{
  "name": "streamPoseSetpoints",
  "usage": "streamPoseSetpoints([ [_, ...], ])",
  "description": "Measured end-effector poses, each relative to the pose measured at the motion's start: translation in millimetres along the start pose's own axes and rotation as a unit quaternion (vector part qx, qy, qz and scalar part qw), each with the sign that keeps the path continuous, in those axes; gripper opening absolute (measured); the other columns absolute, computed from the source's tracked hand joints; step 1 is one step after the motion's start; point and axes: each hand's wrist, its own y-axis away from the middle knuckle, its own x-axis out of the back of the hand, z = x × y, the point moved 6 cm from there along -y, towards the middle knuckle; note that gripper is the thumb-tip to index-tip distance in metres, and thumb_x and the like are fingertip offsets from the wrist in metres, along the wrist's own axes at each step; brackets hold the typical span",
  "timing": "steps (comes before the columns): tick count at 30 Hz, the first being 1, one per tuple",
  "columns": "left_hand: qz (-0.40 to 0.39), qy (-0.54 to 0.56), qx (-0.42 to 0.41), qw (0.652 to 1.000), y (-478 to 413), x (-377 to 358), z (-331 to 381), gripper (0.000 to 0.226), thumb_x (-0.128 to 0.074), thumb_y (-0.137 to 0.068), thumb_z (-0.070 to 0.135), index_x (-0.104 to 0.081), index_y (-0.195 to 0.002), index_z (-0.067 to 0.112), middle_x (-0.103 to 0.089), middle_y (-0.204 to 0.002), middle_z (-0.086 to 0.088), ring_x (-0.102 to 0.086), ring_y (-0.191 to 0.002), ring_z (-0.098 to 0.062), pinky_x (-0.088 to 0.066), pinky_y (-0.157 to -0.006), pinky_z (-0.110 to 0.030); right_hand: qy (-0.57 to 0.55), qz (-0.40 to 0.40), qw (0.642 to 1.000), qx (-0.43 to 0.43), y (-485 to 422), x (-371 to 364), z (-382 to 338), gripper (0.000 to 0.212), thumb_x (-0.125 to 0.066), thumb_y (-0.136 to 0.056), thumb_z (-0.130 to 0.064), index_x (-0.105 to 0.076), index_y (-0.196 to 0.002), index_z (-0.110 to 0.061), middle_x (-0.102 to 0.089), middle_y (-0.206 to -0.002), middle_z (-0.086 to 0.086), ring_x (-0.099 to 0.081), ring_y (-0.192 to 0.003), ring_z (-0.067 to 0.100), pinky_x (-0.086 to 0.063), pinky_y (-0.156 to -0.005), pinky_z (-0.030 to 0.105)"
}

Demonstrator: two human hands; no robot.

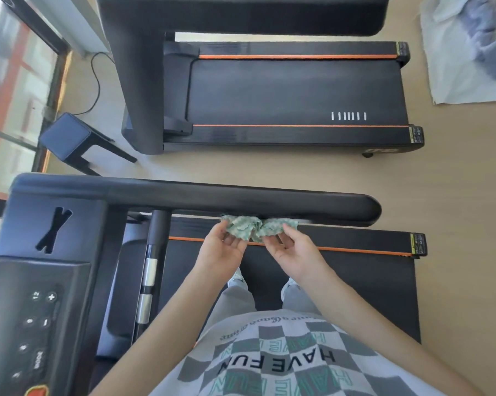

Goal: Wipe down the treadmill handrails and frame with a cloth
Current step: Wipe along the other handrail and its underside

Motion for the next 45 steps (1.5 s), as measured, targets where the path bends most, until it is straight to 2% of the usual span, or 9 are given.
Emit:
streamPoseSetpoints([
  [4,0.005,-0.044,0.024,0.999,1,-9,-14,0.013,-0.063,-0.100,0.014,-0.067,-0.102,0.002,-0.077,-0.088,-0.011,-0.073,-0.092,-0.024,-0.057,-0.084,-0.033,-0.019,-0.001,1.000,0.016,-2,0,-5,0.006,-0.061,-0.098,-0.005,-0.062,-0.100,0.001,-0.066,-0.102,0.016,-0.064,-0.106,0.033,-0.063,-0.070,0.046],
  [9,-0.001,-0.168,0.098,0.981,-8,-24,-43,0.018,-0.074,-0.092,0.021,-0.071,-0.107,0.010,-0.078,-0.095,-0.004,-0.074,-0.075,-0.015,-0.060,-0.063,-0.023,-0.025,0.006,0.999,0.045,2,25,-33,0.012,-0.066,-0.096,-0.010,-0.066,-0.102,0.000,-0.069,-0.110,0.015,-0.065,-0.111,0.030,-0.063,-0.077,0.037],
  [13,-0.010,-0.191,0.143,0.971,-14,-33,-60,0.018,-0.073,-0.093,0.021,-0.070,-0.108,0.012,-0.075,-0.093,-0.002,-0.066,-0.080,-0.011,-0.055,-0.053,-0.016,-0.011,0.020,0.997,0.069,5,46,-59,0.011,-0.067,-0.095,-0.012,-0.068,-0.095,-0.002,-0.070,-0.099,0.011,-0.067,-0.098,0.024,-0.063,-0.072,0.027],
  [18,-0.013,-0.097,0.141,0.985,-19,-33,-61,0.013,-0.066,-0.097,0.007,-0.066,-0.106,-0.003,-0.069,-0.102,-0.018,-0.067,-0.106,-0.023,-0.062,-0.062,-0.023,-0.021,0.023,0.997,0.068,3,45,-59,0.009,-0.067,-0.094,-0.006,-0.066,-0.100,0.000,-0.067,-0.102,0.014,-0.065,-0.105,0.028,-0.063,-0.076,0.030],
  [23,0.022,-0.012,0.092,0.995,-24,-13,-31,0.014,-0.065,-0.098,0.006,-0.064,-0.108,-0.003,-0.062,-0.118,-0.020,-0.066,-0.104,-0.029,-0.064,-0.063,-0.032,0.004,0.013,1.000,0.019,-4,19,-28,0.006,-0.067,-0.093,-0.001,-0.065,-0.098,0.002,-0.066,-0.097,0.016,-0.067,-0.094,0.025,-0.063,-0.069,0.029],
  [29,0.037,0.021,0.062,0.997,-23,-6,-18,0.019,-0.064,-0.099,0.011,-0.060,-0.115,0.000,-0.051,-0.127,-0.022,-0.063,-0.103,-0.036,-0.059,-0.083,-0.038,-0.032,0.005,0.999,0.008,-3,7,-19,0.007,-0.064,-0.094,0.002,-0.062,-0.087,0.000,-0.062,-0.082,0.014,-0.064,-0.087,0.027,-0.059,-0.089,0.039],
  [33,0.023,0.021,0.080,0.996,-24,-20,-46,0.016,-0.065,-0.098,0.010,-0.061,-0.111,0.000,-0.051,-0.131,-0.020,-0.063,-0.108,-0.035,-0.058,-0.088,-0.038,-0.072,0.031,0.996,0.036,-4,33,-46,0.006,-0.065,-0.094,0.000,-0.060,-0.094,-0.002,-0.057,-0.092,0.013,-0.059,-0.105,0.029,-0.062,-0.083,0.043],
  [38,-0.015,-0.013,0.144,0.989,-20,-45,-99,0.011,-0.064,-0.098,0.010,-0.059,-0.092,0.002,-0.055,-0.105,-0.016,-0.065,-0.106,-0.035,-0.057,-0.086,-0.041,-0.096,0.042,0.992,0.076,5,67,-87,0.011,-0.068,-0.094,-0.008,-0.061,-0.102,-0.003,-0.060,-0.117,0.011,-0.056,-0.121,0.027,-0.063,-0.075,0.040],
  [45,-0.028,-0.011,0.144,0.989,-23,-48,-111,0.012,-0.065,-0.097,0.010,-0.061,-0.089,0.003,-0.056,-0.127,-0.015,-0.065,-0.110,-0.034,-0.057,-0.088,-0.039,-0.083,0.038,0.994,0.066,4,73,-95,0.017,-0.069,-0.094,-0.009,-0.061,-0.107,-0.002,-0.058,-0.133,0.012,-0.049,-0.130,0.030,-0.059,-0.080,0.047],
])
